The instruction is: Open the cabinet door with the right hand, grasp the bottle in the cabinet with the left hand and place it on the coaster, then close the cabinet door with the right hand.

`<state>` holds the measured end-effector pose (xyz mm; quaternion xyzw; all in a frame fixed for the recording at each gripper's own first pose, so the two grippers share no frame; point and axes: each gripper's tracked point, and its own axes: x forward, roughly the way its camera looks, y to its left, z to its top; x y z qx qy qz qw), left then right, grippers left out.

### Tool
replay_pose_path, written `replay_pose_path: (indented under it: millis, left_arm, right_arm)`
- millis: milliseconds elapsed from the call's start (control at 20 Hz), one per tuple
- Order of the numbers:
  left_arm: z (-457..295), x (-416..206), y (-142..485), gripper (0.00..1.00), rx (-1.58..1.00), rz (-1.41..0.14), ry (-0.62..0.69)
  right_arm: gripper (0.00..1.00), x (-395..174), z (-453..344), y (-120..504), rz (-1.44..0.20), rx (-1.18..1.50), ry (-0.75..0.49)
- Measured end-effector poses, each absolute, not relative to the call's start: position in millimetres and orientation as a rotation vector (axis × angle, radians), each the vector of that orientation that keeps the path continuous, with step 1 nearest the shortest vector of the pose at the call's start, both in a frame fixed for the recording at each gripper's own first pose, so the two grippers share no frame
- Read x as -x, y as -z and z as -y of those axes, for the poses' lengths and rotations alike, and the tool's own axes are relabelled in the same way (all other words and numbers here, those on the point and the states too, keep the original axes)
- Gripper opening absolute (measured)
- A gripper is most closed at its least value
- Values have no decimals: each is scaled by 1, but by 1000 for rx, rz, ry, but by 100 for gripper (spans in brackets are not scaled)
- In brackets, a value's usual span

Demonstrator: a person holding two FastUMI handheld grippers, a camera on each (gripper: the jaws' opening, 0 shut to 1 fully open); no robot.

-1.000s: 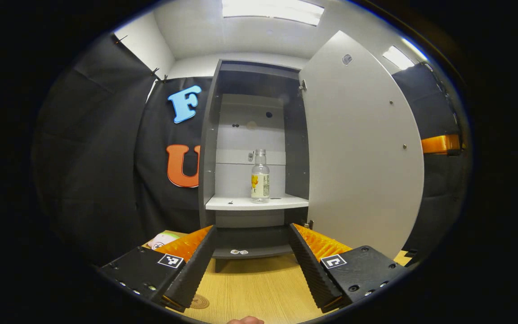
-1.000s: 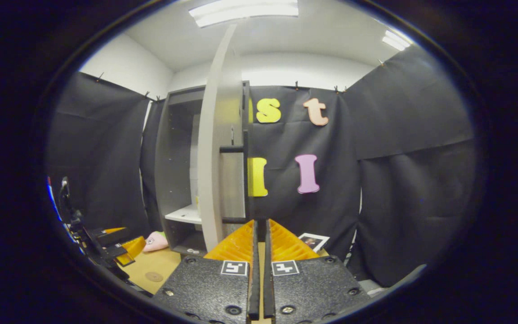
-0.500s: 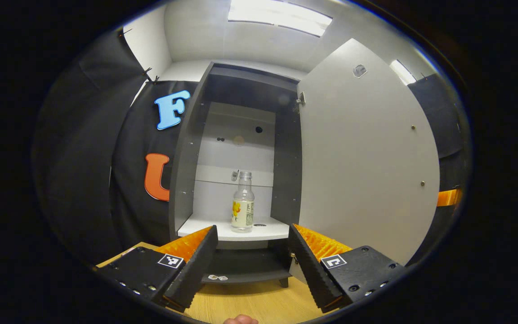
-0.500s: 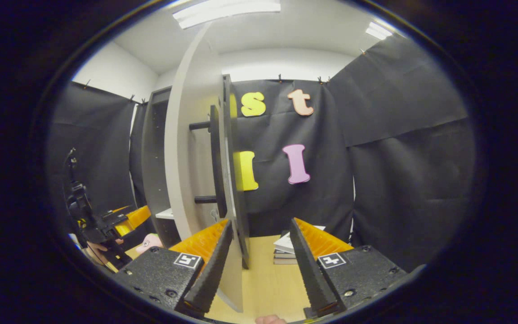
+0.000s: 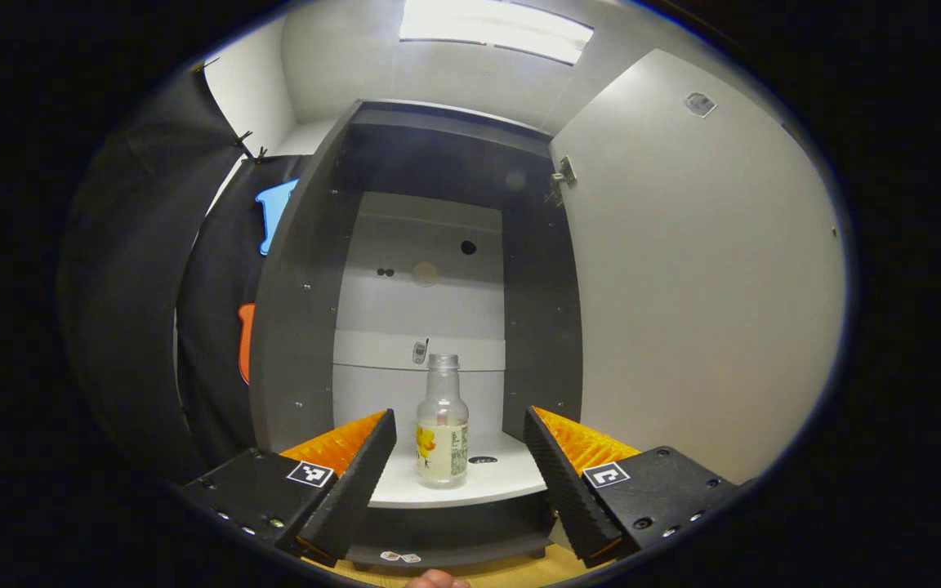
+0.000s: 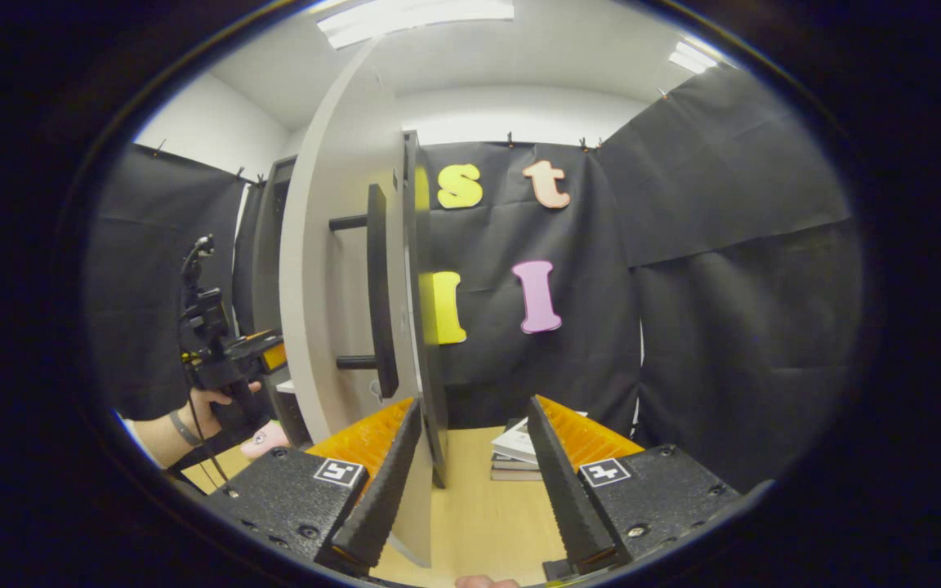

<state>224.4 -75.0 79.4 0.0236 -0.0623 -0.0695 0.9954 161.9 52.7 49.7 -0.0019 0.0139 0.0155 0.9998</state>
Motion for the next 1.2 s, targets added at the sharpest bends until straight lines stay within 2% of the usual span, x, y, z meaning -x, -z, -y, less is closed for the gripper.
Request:
replay_pose_path:
  millis: [400,800,1100,1150,1200]
  left_arm:
    - [72,-319,-67,95,-80,47,134]
    - [66,-355,-64,95,-13,35,123]
    - [65,-361,-66,95,-47,40,121]
    - [65,-361,-67,75,-54,39,119]
    - [65,-362,-66,67,-62,36,120]
  right_arm:
    - [82,-150,-16,-57,-30,35,79]
    - [82,-135,20,-46,-67,27,196]
    - [82,-138,20,-40,-88,18,189]
    - [82,-140,19,-39,-94,21,188]
    - [82,-140,19,-36,-100,22,186]
